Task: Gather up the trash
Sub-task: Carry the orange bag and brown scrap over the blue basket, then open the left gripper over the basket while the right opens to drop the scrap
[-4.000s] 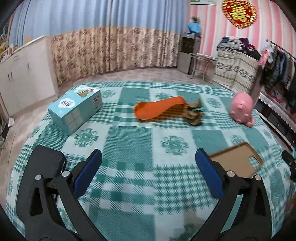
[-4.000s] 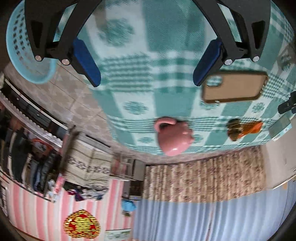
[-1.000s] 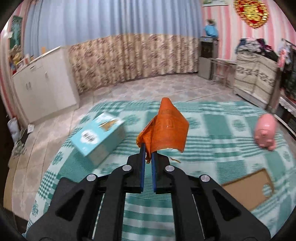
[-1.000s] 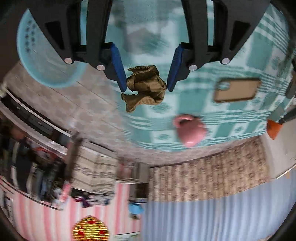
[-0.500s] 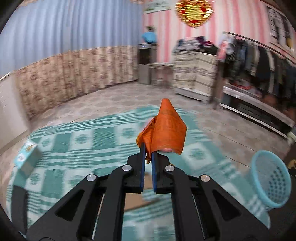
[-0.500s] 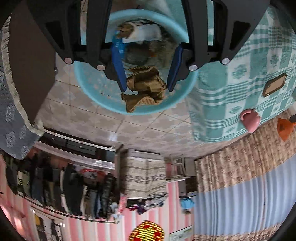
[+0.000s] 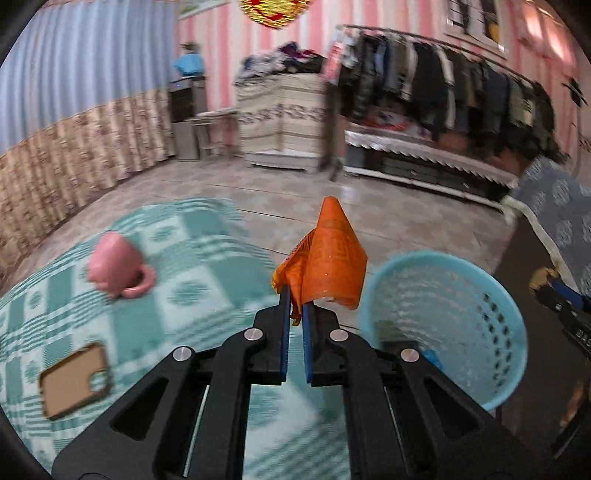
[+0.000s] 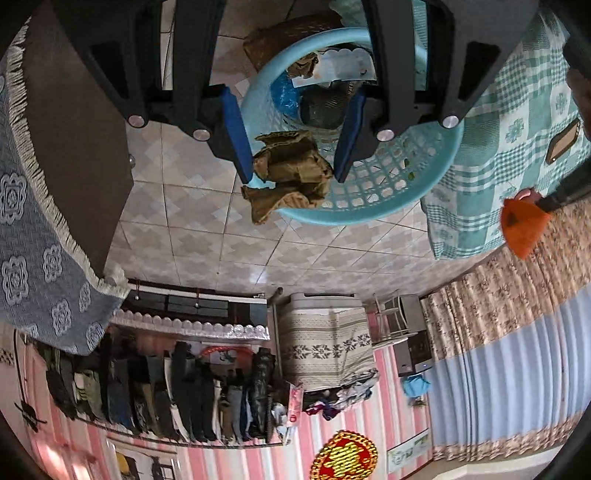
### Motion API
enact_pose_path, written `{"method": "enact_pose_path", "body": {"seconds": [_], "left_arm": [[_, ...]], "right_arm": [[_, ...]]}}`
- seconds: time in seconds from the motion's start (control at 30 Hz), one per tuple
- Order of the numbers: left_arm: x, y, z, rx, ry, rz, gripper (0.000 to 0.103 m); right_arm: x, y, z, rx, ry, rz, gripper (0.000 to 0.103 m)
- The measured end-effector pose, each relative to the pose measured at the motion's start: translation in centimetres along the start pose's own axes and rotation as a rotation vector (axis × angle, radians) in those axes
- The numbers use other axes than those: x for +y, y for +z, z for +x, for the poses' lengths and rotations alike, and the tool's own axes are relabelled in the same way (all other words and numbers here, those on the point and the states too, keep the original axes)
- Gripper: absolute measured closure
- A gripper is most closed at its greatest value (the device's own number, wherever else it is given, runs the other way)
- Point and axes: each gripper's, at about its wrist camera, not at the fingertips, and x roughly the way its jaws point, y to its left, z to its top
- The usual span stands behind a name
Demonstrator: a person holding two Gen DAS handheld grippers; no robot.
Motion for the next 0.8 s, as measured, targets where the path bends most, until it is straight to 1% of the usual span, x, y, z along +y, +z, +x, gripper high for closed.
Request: {"method": "enact_pose_path", "body": {"seconds": [0.2,0.33,0.43,0.53,0.57,0.63,0.67,0.73,0.77,0.8], "left_arm": [[-5.8,-0.1,1.9,0.044,-0.103,0.076,0.099],[-8.4,0.2,3.6,0.076,-0.150,0.110,0.098],[-9.6,0.4,4.8,0.101,-0.164,0.126,0.097],[-10.1,0.1,5.5,0.117,-0.162,0.135,0.095],[-10.0,0.0,5.7,0.123,-0.158,0.135,0.091],[-9.4,-0.2,5.9,0.134,-0.146,0.121,0.072],[-9.1,-0.2,6.0,0.136,-0.144,0.113,0.068],[-8.4,-0.3,6.2,0.146,-0.145,0.092,0.055],[-8.0,-0.3,6.1,0.145,-0.137,0.084,0.052],[-7.5,-0.2,6.0,0.140,-0.127,0.079,0.048]], "right_arm": [[-1.8,-0.6,0.5,0.002,-0.006,0.031,0.058],[-3.2,-0.9,0.5,0.002,-0.020,0.054,0.058],[-4.2,-1.1,0.4,0.005,-0.027,0.071,0.058],[-4.5,-1.3,0.6,0.008,-0.031,0.079,0.058],[-4.4,-1.2,0.7,0.009,-0.031,0.079,0.058],[-4.1,-1.3,0.8,0.011,-0.028,0.075,0.058],[-4.0,-1.3,0.9,0.012,-0.027,0.073,0.058],[-3.5,-1.5,0.9,0.013,-0.022,0.064,0.058],[-3.5,-1.4,1.0,0.014,-0.021,0.062,0.058],[-3.3,-1.5,1.1,0.015,-0.017,0.059,0.058]]}}
